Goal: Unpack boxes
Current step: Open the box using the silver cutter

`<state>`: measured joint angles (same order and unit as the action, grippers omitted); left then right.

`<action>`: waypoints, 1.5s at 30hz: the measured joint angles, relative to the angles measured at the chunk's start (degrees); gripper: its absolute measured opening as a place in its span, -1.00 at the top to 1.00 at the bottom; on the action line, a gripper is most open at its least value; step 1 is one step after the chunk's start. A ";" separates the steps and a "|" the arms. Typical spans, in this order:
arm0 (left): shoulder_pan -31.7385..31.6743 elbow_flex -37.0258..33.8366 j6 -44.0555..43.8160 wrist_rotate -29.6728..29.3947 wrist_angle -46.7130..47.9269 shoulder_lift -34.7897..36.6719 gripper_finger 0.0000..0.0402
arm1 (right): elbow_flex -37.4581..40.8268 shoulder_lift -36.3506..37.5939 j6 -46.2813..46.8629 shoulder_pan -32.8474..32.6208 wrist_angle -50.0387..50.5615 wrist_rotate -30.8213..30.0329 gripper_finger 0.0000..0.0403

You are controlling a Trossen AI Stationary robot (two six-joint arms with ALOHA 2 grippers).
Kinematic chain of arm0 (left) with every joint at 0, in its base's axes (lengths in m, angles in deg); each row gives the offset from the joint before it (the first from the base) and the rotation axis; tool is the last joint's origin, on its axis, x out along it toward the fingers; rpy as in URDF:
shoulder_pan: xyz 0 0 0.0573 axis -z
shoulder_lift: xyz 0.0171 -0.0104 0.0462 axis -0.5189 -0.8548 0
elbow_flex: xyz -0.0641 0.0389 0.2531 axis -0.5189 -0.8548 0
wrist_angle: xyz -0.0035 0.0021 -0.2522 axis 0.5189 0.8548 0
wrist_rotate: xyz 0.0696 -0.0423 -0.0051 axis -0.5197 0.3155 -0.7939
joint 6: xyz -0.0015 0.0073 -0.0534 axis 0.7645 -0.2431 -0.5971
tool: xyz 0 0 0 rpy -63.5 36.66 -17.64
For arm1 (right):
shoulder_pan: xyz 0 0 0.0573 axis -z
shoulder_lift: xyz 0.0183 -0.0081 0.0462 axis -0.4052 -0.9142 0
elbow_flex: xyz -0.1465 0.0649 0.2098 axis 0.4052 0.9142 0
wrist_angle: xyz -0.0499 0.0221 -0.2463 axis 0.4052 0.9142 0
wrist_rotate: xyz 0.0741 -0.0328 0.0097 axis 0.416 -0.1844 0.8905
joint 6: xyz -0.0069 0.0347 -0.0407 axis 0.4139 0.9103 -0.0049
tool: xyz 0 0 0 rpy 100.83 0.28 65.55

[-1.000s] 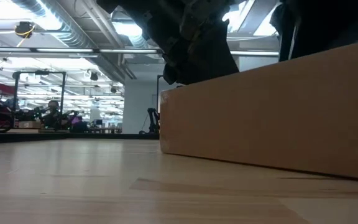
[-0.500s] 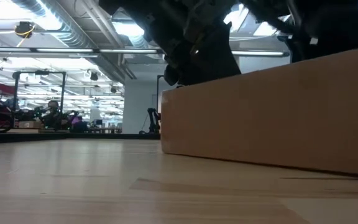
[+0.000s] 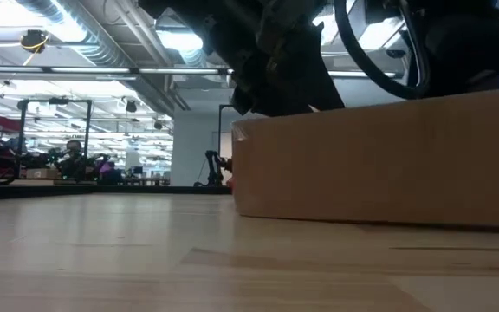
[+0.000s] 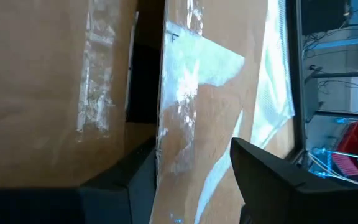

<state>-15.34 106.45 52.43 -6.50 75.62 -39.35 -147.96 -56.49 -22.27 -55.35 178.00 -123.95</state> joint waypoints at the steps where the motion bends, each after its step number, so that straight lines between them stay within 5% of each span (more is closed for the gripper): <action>1: 0.00 -0.02 -0.02 0.14 0.04 0.00 -0.16 | -0.09 0.11 -0.09 0.00 0.92 -0.48 0.10; 20: 0.11 -0.01 -0.18 0.13 0.39 0.00 -0.16 | -0.25 6.08 -2.50 1.59 1.24 -3.80 0.10; 36: 0.66 -0.25 1.57 0.22 -6.74 6.64 -0.16 | -0.32 18.58 7.66 -3.91 0.56 7.81 0.10; 45: 0.63 -0.23 4.38 -0.15 -7.29 7.13 -0.16 | -0.34 19.93 14.70 -12.82 -20.58 9.59 0.10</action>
<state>-14.71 106.22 56.80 -6.65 68.33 -32.23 -148.30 -36.55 -7.57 -68.16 157.42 -114.36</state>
